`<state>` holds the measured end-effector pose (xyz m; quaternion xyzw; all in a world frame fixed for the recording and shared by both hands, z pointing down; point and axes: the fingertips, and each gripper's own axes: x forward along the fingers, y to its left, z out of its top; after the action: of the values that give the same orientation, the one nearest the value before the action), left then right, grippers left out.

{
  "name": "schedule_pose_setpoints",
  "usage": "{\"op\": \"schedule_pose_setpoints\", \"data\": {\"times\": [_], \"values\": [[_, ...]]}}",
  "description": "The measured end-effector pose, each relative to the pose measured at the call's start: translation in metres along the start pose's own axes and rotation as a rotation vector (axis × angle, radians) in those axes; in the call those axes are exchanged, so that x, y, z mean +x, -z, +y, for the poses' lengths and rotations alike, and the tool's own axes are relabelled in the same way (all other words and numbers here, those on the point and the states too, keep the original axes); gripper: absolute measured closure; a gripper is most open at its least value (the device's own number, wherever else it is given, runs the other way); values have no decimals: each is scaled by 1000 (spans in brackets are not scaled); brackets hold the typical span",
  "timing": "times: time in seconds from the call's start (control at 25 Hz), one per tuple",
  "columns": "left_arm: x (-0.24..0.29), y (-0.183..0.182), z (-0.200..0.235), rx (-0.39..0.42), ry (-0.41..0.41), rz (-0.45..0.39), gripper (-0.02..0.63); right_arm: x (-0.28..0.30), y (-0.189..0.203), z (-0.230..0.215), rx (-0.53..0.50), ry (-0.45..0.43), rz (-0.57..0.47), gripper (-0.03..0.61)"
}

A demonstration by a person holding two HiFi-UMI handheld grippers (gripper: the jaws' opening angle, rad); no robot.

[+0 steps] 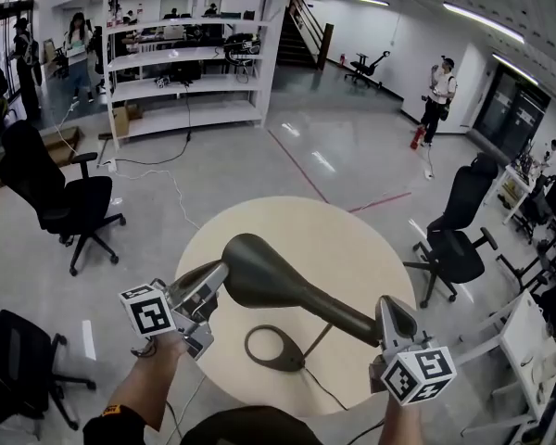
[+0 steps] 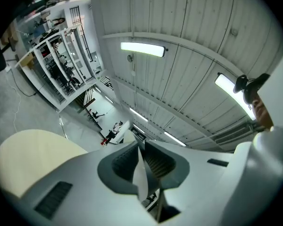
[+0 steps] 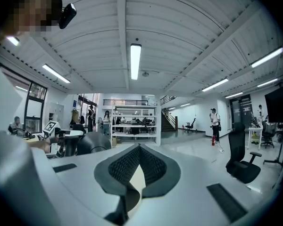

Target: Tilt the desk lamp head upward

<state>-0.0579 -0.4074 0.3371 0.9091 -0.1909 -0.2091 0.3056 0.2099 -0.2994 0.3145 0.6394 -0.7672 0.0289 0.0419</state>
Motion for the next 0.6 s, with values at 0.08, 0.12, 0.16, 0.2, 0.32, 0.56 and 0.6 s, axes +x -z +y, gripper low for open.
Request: {"op": "schedule_pose_setpoints", "data": {"times": [0.08,0.12,0.16,0.2,0.32,0.56,0.6], "values": [[4,-7,-10,30,3,4,522,-3,3,-2,23,8,-2,565],[6,-11,-16,43,8,4,523,-4,5,-3,34,11,-4,565],[7,-15,-21,57,13,3,525,-5,7,-3,45,15,-6,565],[9,-19,-27,71,18,2,526,-6,10,-3,55,19,-9,565],[16,-29,-42,111,34,-5,529,-6,18,-5,69,36,-11,565],[33,-43,-80,189,67,-14,537,-9,33,-7,47,63,16,565],[35,-45,-86,200,73,-14,537,-9,35,-7,46,66,22,565]]}}
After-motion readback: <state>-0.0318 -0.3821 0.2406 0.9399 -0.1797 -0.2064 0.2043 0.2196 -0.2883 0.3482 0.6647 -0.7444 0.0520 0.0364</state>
